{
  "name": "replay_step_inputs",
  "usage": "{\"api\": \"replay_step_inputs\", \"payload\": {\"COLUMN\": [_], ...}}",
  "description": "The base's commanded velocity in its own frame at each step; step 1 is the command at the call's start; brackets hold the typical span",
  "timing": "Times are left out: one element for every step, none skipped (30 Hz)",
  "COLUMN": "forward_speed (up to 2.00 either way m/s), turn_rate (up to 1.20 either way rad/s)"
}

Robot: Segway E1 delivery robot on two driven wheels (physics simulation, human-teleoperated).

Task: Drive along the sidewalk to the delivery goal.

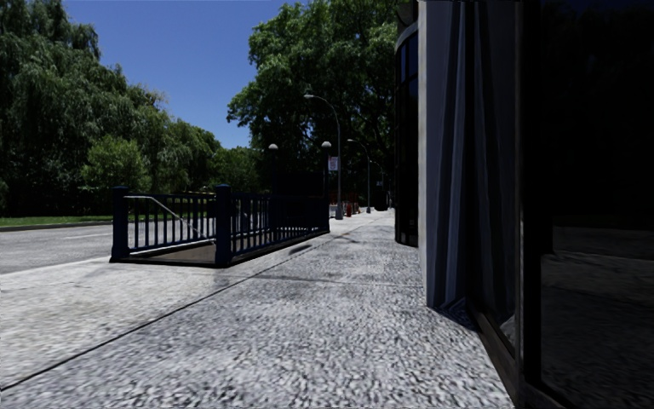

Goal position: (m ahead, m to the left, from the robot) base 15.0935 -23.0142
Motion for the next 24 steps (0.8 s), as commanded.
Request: {"api": "replay_step_inputs", "payload": {"forward_speed": [2.00, 2.00, 2.00, 2.00, 2.00, 2.00, 2.00, 2.00, 2.00, 2.00, 2.00, 2.00, 2.00, 2.00, 2.00, 2.00, 2.00, 2.00, 2.00, 2.00, 2.00, 2.00, 2.00, 2.00], "turn_rate": [0.02, 0.17, 0.18, 0.18, 0.18, 0.18, 0.18, 0.18, 0.18, 0.18, 0.00, 0.00, 0.00, 0.00, 0.00, 0.00, 0.00, 0.00, 0.00, 0.00, 0.00, 0.00, 0.00, 0.00]}}
